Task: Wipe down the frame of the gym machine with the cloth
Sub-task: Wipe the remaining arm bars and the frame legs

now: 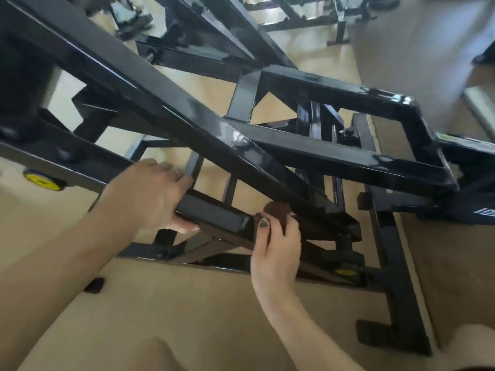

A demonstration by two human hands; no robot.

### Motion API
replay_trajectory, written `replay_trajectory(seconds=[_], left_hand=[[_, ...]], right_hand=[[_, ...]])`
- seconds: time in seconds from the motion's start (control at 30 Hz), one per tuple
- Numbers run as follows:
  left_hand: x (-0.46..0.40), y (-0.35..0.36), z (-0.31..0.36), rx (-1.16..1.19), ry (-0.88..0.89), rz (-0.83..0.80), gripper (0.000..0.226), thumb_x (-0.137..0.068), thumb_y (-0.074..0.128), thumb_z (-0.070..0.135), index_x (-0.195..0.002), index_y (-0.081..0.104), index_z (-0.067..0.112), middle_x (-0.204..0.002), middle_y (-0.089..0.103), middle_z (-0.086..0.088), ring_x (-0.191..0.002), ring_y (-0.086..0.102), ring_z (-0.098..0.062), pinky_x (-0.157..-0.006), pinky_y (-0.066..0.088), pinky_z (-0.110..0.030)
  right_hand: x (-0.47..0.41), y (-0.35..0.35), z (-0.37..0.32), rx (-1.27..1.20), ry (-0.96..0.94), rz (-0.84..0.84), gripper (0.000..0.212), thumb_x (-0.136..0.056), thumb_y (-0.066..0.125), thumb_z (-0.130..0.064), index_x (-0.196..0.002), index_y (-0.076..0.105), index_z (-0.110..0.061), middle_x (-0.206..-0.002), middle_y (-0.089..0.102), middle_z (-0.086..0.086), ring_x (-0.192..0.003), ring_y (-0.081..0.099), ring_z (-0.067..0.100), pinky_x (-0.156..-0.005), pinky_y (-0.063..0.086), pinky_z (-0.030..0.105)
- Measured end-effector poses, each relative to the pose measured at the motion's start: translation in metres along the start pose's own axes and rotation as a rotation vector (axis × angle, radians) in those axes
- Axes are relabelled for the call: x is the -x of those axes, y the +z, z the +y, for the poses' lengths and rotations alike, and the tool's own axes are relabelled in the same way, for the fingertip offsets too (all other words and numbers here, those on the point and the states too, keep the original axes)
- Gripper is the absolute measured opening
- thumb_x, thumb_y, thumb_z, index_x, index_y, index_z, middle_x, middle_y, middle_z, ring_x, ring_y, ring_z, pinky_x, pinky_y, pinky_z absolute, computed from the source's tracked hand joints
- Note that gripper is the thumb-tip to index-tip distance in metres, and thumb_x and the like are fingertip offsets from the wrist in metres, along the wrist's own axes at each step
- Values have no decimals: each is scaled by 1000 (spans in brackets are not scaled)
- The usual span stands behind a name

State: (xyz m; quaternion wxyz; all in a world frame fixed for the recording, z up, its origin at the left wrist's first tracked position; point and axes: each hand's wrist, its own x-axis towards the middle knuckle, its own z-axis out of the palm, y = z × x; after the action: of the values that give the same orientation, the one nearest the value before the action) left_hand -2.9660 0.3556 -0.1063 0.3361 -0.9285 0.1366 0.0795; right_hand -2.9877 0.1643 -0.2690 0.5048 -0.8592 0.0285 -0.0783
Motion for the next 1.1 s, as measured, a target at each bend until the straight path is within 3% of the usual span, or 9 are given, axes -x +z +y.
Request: replay_trajectory(seconds=[0.23, 0.33, 0.47, 0.63, 0.73, 0.83, 0.97, 1.03, 1.1], left_hand=[[4, 6, -7, 95, 55, 173, 74, -79, 43, 88, -100, 59, 19, -89, 63, 4, -83, 60, -18, -80, 48, -32], [2, 12, -9, 103, 72, 185, 75, -80, 46, 86, -101, 59, 16, -91, 64, 1, -85, 59, -21, -78, 49, -34], [-2, 23, -11, 113, 96, 219, 76, -77, 51, 86, -98, 62, 14, -85, 64, -2, -80, 60, -23, -77, 53, -40], [-1, 26, -13, 95, 120, 272, 76, -80, 53, 84, -98, 63, 10, -85, 65, -4, -80, 61, -22, -68, 40, -36], [2, 25, -15, 108, 122, 285, 73, -82, 55, 80, -101, 66, 11, -92, 68, -5, -85, 64, -22, -67, 32, -35], [4, 22, -15, 116, 113, 284, 70, -84, 56, 77, -107, 65, 12, -99, 70, -5, -90, 66, -22, -74, 43, -35], [4, 22, -14, 116, 105, 249, 70, -85, 55, 78, -110, 63, 13, -100, 70, -6, -90, 66, -24, -80, 48, -36], [5, 22, -14, 127, 100, 239, 72, -86, 56, 76, -116, 62, 11, -106, 70, -7, -96, 66, -24, -86, 48, -37], [10, 22, -15, 150, 95, 236, 68, -89, 59, 69, -126, 59, 12, -116, 68, -7, -105, 63, -25, -96, 46, -39]], right_hand=[[3, 27, -38, 22, -204, 37, 37, -107, 42, -43, -125, 67, -22, -120, 59, -6, -103, 59, 13, -89, 52, 27], [-1, 17, 2, 61, 13, 78, 41, -107, 39, -47, -132, 62, -23, -124, 52, -11, -110, 59, 16, -94, 54, 34], [-5, 6, 25, 16, 279, 101, 57, -103, 33, -58, -141, 53, -22, -141, 52, 1, -124, 56, 29, -104, 51, 51], [-7, 13, 0, -29, 377, 172, 46, -109, 38, -44, -140, 57, -17, -138, 55, 2, -124, 55, 27, -97, 40, 37], [-2, 27, -37, -92, 305, 148, 39, -109, 40, -43, -136, 60, -24, -133, 56, -8, -118, 56, 12, -97, 41, 28], [8, 44, -79, -169, 191, 82, 23, -108, 42, -43, -123, 59, -41, -112, 51, -28, -98, 54, -9, -85, 42, 13], [12, 48, -89, -144, 71, 55, 15, -108, 41, -43, -113, 52, -51, -111, 50, -31, -102, 54, -14, -79, 47, 10], [10, 40, -68, -142, 103, 68, 21, -108, 41, -43, -122, 56, -45, -115, 54, -21, -102, 57, -4, -87, 52, 18], [7, 28, -41, -121, 219, 111, 36, -107, 40, -47, -134, 57, -30, -120, 54, -10, -105, 56, 7, -96, 56, 38]])
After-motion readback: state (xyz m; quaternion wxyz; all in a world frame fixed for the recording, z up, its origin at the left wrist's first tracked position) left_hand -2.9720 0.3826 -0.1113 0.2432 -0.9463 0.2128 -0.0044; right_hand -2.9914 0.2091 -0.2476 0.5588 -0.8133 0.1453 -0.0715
